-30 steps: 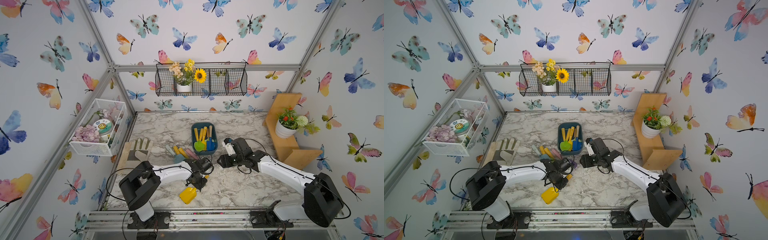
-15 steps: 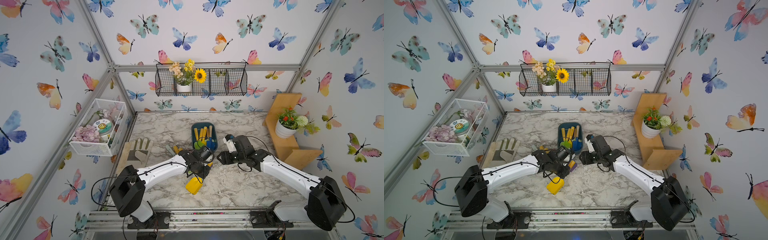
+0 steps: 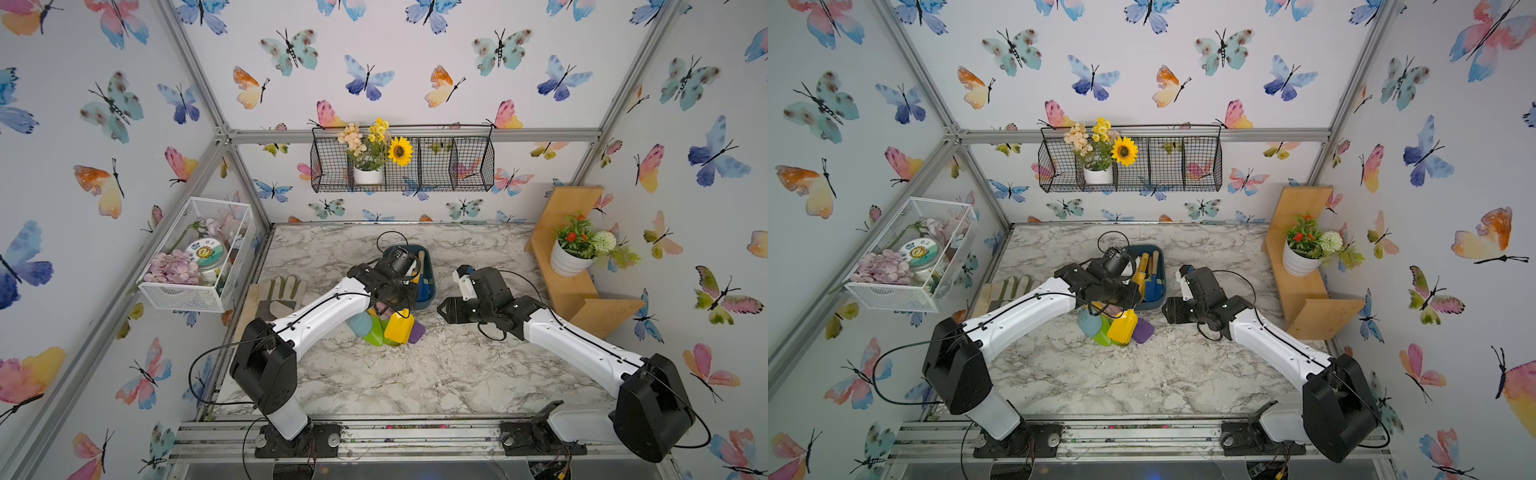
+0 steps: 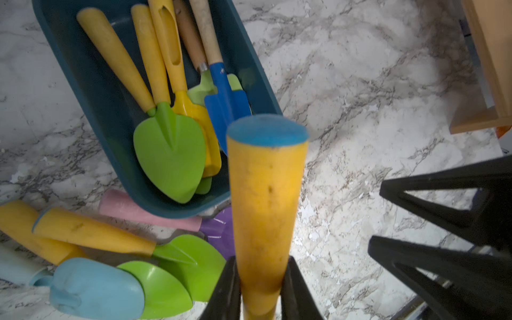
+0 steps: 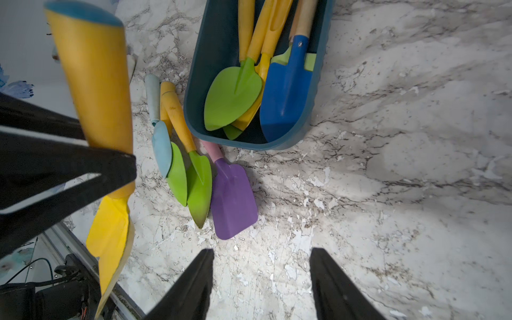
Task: Put the shovel into the storage box
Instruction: Pick up the shovel from the center of the board, then place the shovel in the storage box.
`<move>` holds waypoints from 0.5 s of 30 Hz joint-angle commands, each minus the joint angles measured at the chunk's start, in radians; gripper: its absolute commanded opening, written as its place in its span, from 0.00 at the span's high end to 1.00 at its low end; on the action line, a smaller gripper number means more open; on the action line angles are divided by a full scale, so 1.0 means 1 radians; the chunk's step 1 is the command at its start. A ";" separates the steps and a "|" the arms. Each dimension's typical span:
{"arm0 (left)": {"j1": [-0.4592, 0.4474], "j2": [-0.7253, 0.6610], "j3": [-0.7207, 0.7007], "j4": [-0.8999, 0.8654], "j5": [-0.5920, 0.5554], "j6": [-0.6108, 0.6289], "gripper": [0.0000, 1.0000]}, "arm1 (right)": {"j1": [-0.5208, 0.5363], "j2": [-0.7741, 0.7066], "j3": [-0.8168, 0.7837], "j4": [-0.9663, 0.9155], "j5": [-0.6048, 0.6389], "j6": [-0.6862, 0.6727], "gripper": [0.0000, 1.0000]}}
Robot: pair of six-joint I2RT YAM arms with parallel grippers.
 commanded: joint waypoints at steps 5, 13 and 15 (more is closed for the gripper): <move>0.075 0.172 0.210 0.007 -0.023 -0.034 1.00 | -0.009 -0.034 -0.034 0.009 0.031 0.029 0.40; 0.123 0.332 0.390 0.003 -0.079 -0.051 1.00 | -0.012 -0.051 -0.048 -0.006 0.048 0.037 0.40; 0.132 0.365 0.415 0.012 -0.087 -0.059 1.00 | -0.012 -0.050 -0.050 -0.008 0.049 0.041 0.40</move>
